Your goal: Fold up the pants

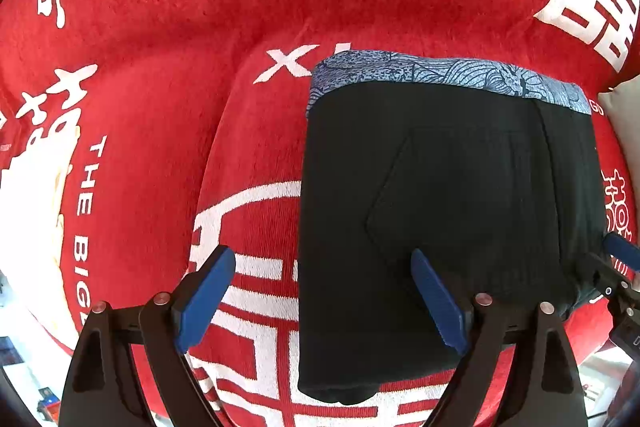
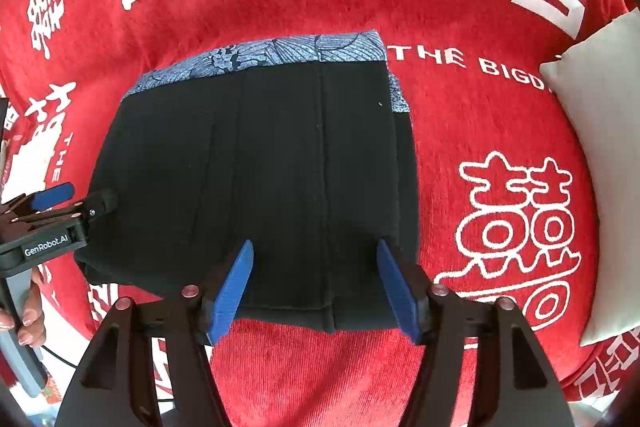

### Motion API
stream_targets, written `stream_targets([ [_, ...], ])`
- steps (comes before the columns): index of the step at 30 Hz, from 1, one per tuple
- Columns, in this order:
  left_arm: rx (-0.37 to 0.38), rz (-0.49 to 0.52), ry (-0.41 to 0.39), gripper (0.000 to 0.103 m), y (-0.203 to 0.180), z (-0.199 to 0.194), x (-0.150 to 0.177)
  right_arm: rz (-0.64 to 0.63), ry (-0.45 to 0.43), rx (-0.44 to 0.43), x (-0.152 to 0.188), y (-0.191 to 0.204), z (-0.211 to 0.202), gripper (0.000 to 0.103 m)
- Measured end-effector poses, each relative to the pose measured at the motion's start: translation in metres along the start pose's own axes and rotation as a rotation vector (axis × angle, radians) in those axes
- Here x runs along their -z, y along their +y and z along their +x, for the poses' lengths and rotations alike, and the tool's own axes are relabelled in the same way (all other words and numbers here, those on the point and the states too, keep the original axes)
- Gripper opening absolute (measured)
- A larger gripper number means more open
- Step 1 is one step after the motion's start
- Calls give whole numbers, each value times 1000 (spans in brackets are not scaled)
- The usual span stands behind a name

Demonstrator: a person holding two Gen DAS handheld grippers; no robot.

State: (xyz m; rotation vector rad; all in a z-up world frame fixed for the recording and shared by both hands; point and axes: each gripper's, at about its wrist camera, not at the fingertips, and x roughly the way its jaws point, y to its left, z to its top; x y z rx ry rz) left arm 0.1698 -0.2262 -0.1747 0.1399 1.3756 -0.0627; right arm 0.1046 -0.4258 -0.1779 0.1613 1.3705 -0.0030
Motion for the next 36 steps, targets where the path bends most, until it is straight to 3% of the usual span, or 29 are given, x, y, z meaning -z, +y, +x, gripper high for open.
stream_targets([
  [20, -3, 9, 5, 90, -4, 1, -2, -11, 10, 4, -5, -4, 4, 74],
  [25, 3, 21, -5, 90, -3, -5, -5, 36, -13, -33, -14, -20, -6, 74],
  [30, 98, 54, -58, 90, 7, -20, -18, 104, -68, -130, -27, -57, -22, 74],
  [36, 302, 26, 15, 90, 31, -2, -44, 172, 13, -325, -40, -102, 6, 74],
])
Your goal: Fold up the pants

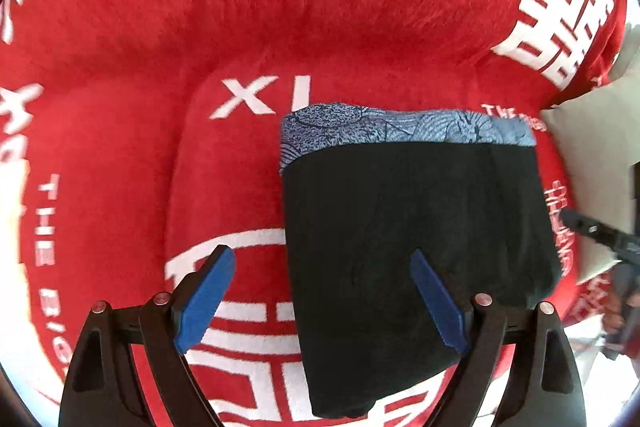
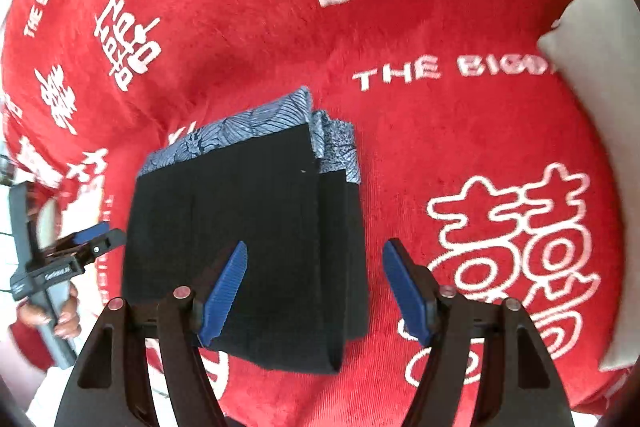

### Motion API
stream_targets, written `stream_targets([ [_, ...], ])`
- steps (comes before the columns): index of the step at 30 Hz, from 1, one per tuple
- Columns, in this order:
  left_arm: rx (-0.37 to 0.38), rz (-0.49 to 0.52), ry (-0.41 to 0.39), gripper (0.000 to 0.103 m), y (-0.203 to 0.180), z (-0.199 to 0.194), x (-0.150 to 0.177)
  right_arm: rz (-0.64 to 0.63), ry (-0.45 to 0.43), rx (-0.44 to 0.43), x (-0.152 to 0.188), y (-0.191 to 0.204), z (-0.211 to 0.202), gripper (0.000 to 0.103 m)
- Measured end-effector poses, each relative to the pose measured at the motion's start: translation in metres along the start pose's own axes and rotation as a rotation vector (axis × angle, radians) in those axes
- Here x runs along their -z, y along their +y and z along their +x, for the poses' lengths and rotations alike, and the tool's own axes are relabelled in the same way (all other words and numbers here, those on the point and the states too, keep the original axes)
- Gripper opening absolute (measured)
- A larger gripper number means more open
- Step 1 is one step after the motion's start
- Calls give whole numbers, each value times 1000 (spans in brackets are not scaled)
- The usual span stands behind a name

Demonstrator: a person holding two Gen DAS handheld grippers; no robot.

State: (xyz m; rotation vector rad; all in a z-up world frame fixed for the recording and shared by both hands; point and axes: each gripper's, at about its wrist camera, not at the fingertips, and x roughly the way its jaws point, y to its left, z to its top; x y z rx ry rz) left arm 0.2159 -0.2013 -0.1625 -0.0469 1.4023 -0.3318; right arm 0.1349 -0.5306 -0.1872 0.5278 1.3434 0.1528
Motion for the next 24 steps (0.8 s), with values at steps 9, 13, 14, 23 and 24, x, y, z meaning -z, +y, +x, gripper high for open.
stream_targets([
  [9, 266, -1, 140, 90, 18, 40, -12, 36, 151, -226, -8, -29, 44, 74],
  [13, 275, 7, 174, 90, 14, 59, -13, 56, 185, -295, -12, -39, 57, 74],
  [14, 284, 1, 176, 90, 14, 60, -14, 64, 191, -310, -13, -40, 60, 74],
  [23, 271, 23, 79, 57, -5, 45, -8, 159, 174, -379, -10, -42, 59, 41],
  [24, 268, 21, 74, 56, -6, 42, -8, 168, 165, -388, -9, -41, 57, 40],
])
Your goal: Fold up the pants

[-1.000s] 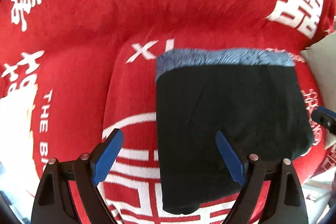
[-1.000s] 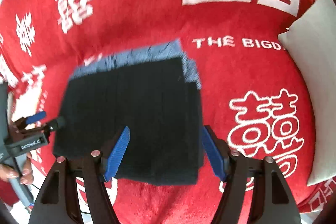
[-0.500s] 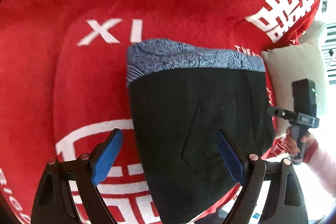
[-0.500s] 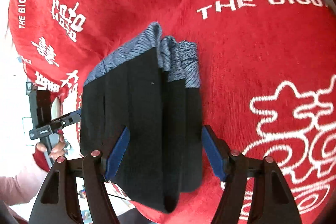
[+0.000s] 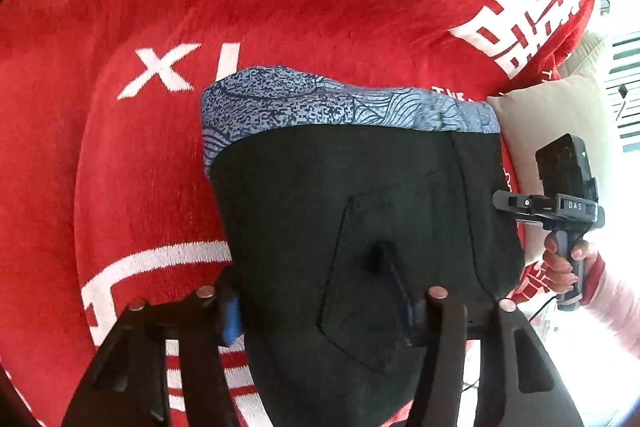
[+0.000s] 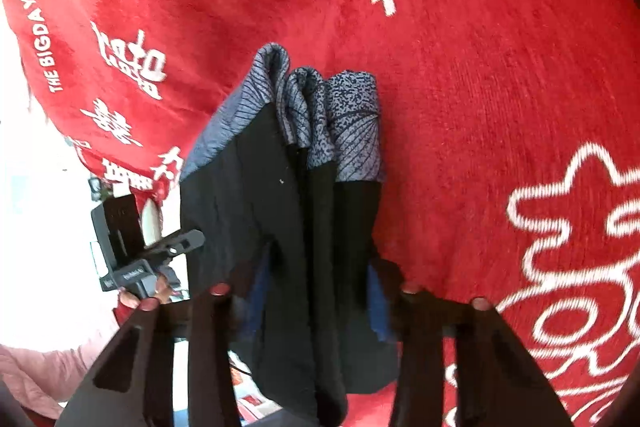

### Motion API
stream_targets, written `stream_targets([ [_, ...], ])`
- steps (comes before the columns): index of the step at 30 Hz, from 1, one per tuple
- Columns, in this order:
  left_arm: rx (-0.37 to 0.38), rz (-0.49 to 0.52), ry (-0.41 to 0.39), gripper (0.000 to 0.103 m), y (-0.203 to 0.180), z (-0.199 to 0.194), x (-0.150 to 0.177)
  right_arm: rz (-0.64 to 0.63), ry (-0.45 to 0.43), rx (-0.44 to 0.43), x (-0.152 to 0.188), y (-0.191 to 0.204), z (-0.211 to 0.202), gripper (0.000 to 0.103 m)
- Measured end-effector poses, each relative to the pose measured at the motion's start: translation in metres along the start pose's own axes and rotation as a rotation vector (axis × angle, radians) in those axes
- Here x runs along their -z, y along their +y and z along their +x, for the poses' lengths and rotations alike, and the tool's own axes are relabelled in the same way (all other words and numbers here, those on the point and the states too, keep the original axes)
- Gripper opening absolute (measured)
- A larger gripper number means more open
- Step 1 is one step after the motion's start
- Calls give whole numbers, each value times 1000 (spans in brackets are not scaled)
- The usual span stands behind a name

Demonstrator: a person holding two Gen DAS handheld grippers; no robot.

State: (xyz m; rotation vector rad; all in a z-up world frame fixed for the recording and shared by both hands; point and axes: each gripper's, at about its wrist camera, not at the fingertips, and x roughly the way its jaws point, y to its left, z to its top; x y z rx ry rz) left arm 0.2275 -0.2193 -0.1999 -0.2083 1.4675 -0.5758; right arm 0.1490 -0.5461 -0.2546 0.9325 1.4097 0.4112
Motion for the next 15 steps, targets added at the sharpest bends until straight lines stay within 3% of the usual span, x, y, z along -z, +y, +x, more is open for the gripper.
stream_targets([
  [6, 5, 0, -22, 52, -9, -21, 8, 33, -39, -70, 13, 10, -15, 37],
  [15, -29, -11, 0, 52, -12, -59, 54, 44, -19, -88, 63, 39, -11, 37],
])
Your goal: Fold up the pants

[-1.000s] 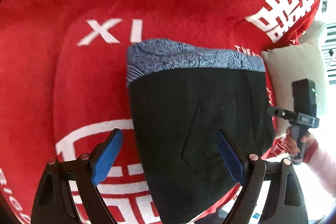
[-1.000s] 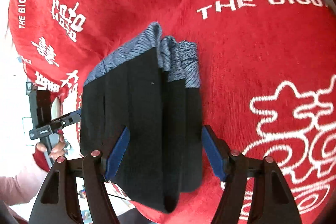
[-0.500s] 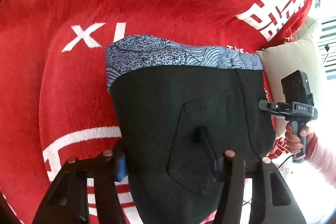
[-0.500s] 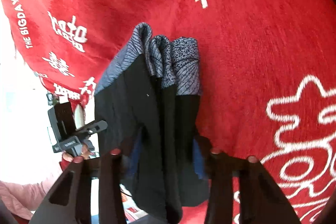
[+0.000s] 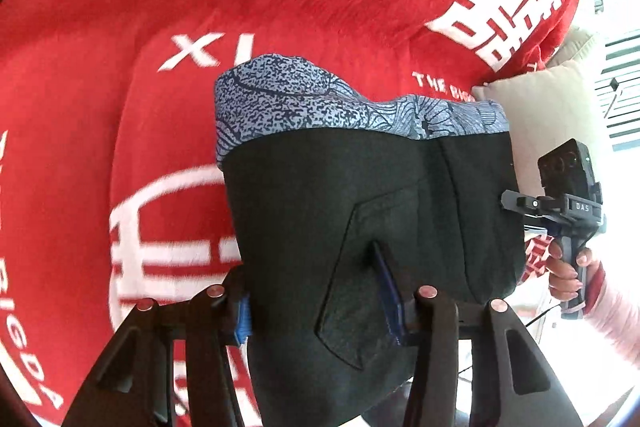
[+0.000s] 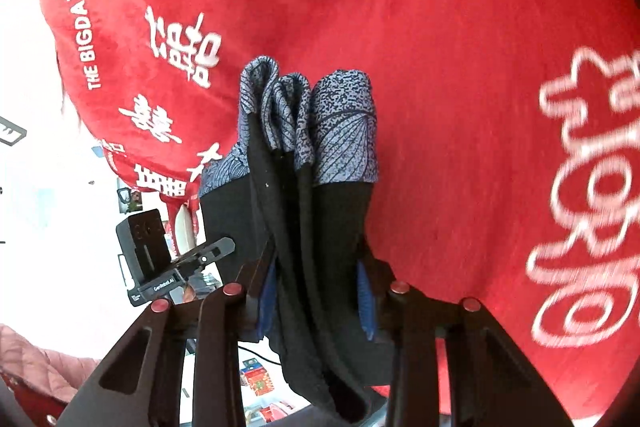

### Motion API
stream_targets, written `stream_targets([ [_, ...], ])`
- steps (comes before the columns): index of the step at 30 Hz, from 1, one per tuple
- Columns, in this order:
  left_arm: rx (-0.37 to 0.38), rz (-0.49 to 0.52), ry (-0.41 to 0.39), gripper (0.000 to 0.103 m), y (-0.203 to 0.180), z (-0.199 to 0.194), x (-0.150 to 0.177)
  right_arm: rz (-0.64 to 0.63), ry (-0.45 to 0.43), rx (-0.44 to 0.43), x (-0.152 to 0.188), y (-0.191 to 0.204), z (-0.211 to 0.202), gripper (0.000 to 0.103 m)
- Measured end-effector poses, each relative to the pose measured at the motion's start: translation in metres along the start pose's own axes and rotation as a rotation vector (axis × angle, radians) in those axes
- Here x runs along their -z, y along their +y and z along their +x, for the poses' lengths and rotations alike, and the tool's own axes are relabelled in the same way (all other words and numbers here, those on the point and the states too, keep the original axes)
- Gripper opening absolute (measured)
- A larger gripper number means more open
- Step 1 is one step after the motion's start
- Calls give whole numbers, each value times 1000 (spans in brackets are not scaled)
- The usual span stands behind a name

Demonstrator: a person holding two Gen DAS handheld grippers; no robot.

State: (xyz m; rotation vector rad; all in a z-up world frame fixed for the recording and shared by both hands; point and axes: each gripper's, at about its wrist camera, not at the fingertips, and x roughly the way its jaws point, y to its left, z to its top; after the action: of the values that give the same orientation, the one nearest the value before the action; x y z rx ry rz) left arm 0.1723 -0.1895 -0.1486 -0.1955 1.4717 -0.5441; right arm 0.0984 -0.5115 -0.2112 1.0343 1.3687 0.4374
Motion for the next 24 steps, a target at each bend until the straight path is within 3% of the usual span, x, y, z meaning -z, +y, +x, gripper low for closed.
stream_targets([
  [4, -37, -9, 26, 52, 12, 5, 24, 4, 21, 35, 23, -5, 15, 37],
  [6, -76, -7, 33, 56, 20, 15, 34, -13, 35, 93, 28, -10, 28, 38],
  [8, -113, 4, -19, 70, 24, 18, 40, -51, 23, 158, 28, -13, 33, 42],
  [11, -143, -18, -39, 87, 29, 23, 38, -52, 11, 187, 24, -15, 35, 48],
  [14, -161, -33, -47, 90, 30, 26, 37, -77, 7, 225, 26, -12, 38, 51],
  [16, -195, -46, -48, 97, 28, 25, 38, -70, 0, 252, 27, -10, 37, 52],
  [20, -269, -59, -44, 97, 22, 20, 40, -77, -13, 348, 32, 5, 37, 56],
  [24, -389, -30, -31, 97, 7, 11, 45, -90, -4, 535, 40, 27, 37, 65],
])
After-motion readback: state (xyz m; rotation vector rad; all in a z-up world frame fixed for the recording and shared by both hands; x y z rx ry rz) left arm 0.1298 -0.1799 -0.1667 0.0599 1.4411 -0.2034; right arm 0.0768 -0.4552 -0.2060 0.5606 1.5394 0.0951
